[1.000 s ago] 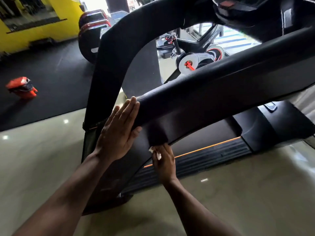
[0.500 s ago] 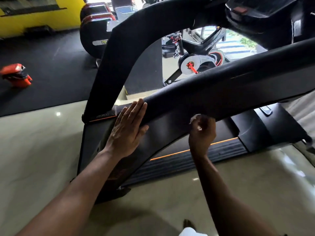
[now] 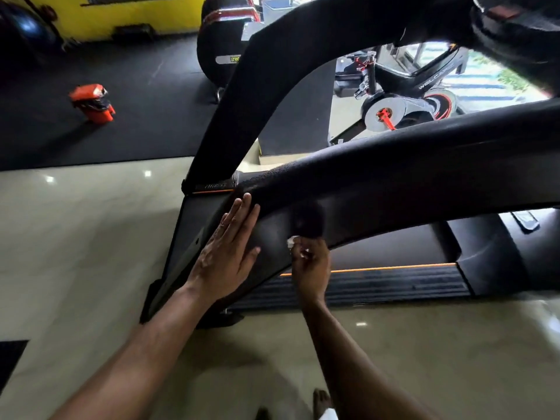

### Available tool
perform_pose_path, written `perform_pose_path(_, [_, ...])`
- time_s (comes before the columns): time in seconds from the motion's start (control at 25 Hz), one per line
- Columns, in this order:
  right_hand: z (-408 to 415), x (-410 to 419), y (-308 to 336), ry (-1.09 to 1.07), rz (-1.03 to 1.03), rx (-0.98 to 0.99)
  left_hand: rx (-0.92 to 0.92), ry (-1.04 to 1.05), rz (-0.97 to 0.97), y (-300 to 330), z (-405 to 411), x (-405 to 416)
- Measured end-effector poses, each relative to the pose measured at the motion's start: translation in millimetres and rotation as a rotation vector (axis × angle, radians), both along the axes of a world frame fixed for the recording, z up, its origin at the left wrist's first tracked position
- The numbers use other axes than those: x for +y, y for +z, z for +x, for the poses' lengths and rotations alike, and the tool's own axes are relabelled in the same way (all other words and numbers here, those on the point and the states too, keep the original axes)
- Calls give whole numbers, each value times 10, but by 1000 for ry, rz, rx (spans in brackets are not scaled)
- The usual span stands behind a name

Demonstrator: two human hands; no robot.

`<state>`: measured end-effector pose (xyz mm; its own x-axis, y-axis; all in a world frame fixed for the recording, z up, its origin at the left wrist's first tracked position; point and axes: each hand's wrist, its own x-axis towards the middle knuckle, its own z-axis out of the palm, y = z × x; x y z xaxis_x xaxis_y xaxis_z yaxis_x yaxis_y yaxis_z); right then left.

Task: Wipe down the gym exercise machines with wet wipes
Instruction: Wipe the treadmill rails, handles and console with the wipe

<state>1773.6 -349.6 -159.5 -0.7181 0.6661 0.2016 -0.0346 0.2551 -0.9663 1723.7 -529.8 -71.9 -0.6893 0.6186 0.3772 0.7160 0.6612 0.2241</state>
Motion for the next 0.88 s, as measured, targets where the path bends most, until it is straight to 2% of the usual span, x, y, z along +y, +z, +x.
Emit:
perform_pose_path(0.12, [-99, -333, -161, 48, -54, -139, -87, 2, 26, -114, 80, -270])
perform_pose_path(0.24, [-154, -475, -228, 52, -66, -382, -162, 115, 66, -275, 177, -790])
perform_pose_path(0.32, [-198, -651, -253, 57, -181, -492, -226, 184, 76, -362, 253, -1259])
perform_pose_path(0.4, [-229, -1028, -257, 129, -338, -439, -318, 230, 82, -415, 299, -1753])
perform_pose_path(0.48, [-245, -1534, -245, 256, -401, -389, -406, 303, 106, -461, 324, -2219])
perform_pose_path(0.68, [-371, -2847, 78, 526, -341, -340, -546, 466, 184, -454, 423, -3345])
perform_pose_path(0.88, [-757, -3652, 299, 680, -264, -294, -561, 645, 296, -439, 310, -4207])
